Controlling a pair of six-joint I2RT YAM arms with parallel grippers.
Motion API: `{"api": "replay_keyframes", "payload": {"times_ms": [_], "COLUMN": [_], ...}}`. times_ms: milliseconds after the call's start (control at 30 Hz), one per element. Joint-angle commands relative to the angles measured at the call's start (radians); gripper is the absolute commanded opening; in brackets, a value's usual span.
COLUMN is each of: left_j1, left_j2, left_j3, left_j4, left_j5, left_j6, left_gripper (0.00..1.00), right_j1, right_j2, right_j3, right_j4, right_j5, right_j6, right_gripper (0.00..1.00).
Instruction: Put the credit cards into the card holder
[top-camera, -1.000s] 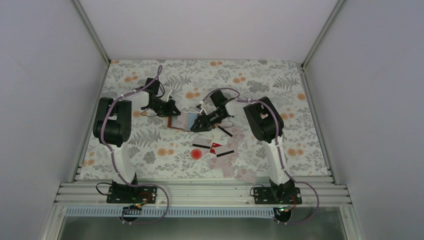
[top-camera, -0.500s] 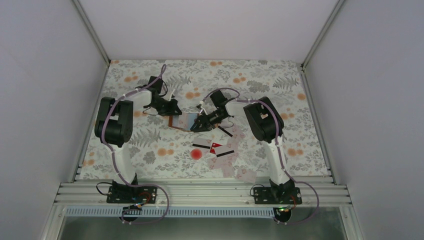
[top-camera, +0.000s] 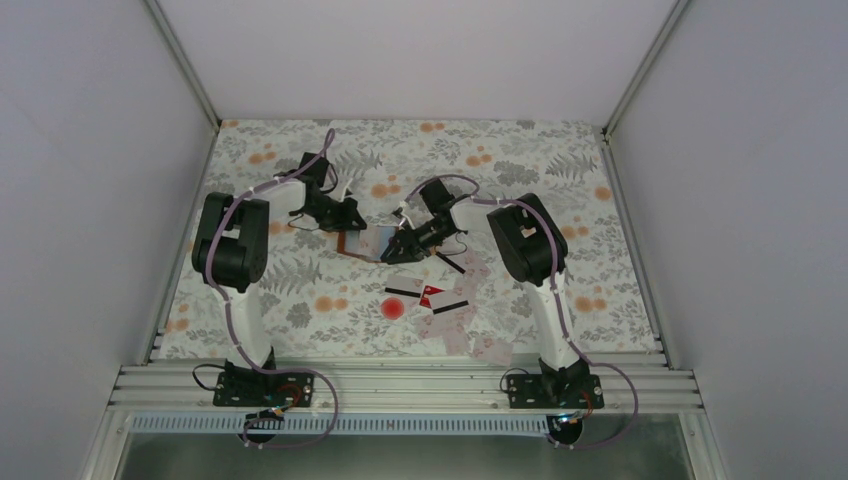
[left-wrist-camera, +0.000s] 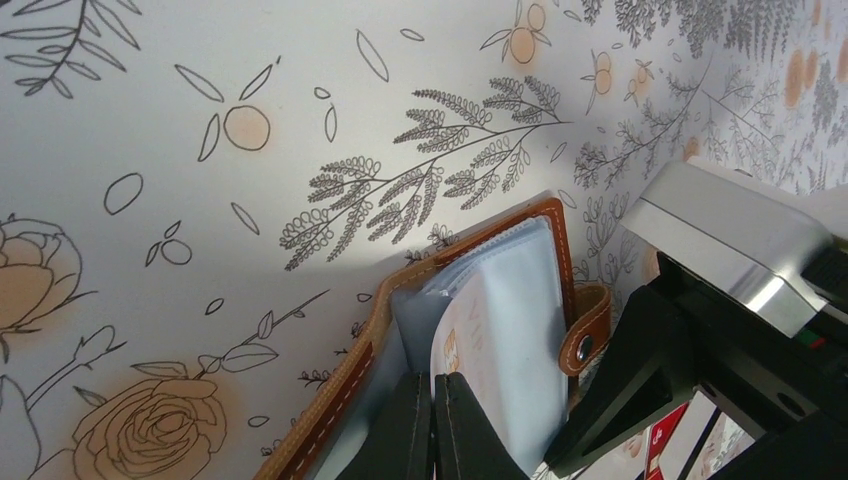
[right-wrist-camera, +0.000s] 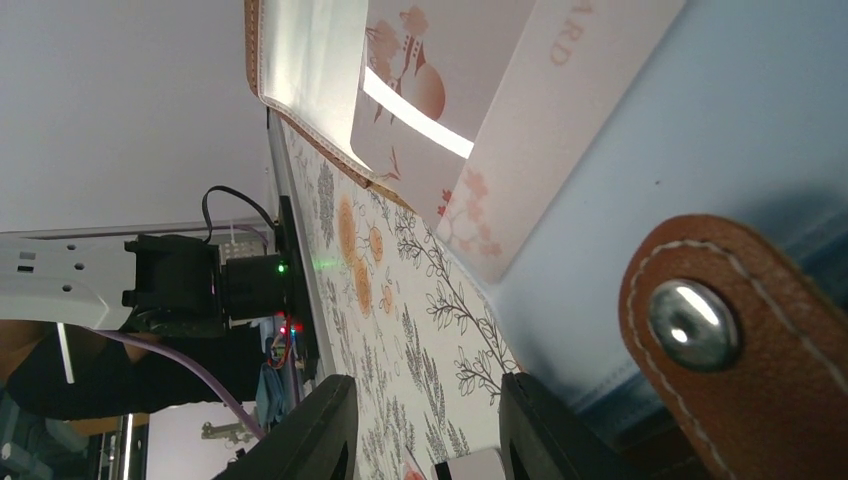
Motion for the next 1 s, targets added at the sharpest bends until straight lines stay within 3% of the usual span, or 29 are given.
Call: {"api": "replay_keyframes", "payload": {"times_ms": [0, 467, 700, 967], "left_j1": [-0.006, -0.006, -0.007, -0.008], "left_j2": [0.041, 0.052, 0.06, 0.057], "left_j3": [-0.021, -0.064, -0.068, -0.065], "left_j4": [0.034, 0.105, 0.106, 0.103], "left_j5": [-0.016, 0.005, -0.007, -0.018], "left_j6": [-0.019, -0.06, -0.054, -0.054], "left_gripper": [0.02, 0.02, 0.02, 0.02], "right_j1": [-0.005, -0.005, -0.009, -0.009], "right_j2": [-0.019, -0.072, -0.149, -0.253], "right_j3": [0.031, 0.129, 0.114, 0.07], "right_j4": [-0.013, -0.058, -0.04, -0.108], "right_j5": [0.059, 0.104, 0.245, 0.55], "right_j6": [-0.008, 0.038, 0.134, 0.246], "right_gripper": [0.38, 0.44, 0.46, 0.48]}}
